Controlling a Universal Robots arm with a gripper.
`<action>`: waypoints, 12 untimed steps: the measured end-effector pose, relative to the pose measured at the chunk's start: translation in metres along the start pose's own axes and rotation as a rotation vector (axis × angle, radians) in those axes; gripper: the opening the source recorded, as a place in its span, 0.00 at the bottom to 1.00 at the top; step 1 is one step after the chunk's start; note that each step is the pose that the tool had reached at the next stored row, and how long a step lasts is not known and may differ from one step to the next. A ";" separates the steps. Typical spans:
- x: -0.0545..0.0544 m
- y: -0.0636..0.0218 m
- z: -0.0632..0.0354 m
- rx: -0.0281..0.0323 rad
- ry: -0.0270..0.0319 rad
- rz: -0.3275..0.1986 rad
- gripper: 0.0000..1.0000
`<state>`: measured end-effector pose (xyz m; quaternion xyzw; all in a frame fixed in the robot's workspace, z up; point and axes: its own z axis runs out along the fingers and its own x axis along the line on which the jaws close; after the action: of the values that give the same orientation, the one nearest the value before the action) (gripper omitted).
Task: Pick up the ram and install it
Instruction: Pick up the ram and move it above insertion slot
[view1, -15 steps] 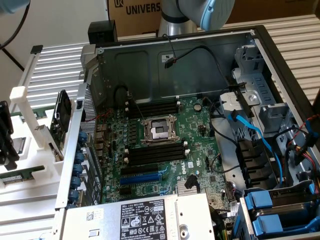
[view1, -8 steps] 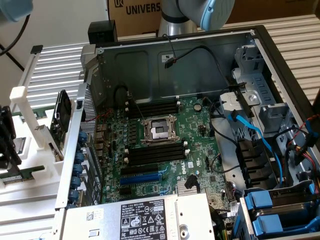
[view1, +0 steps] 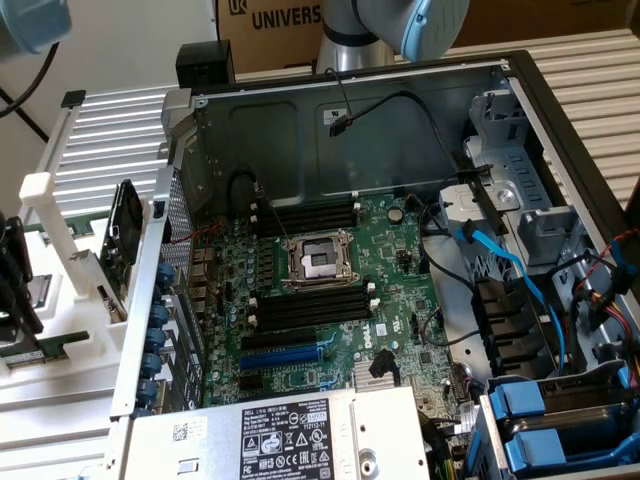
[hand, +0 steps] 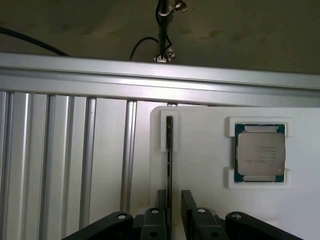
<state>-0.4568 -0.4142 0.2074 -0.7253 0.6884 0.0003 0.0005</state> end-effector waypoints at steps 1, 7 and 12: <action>0.000 -0.0001 0.0003 -0.0012 0.0006 0.000 0.26; 0.000 -0.0004 0.0048 -0.0058 0.0052 0.000 0.26; 0.000 -0.0004 0.0052 -0.0102 0.0062 0.000 0.26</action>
<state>-0.4564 -0.4142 0.2021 -0.7253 0.6884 0.0016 -0.0054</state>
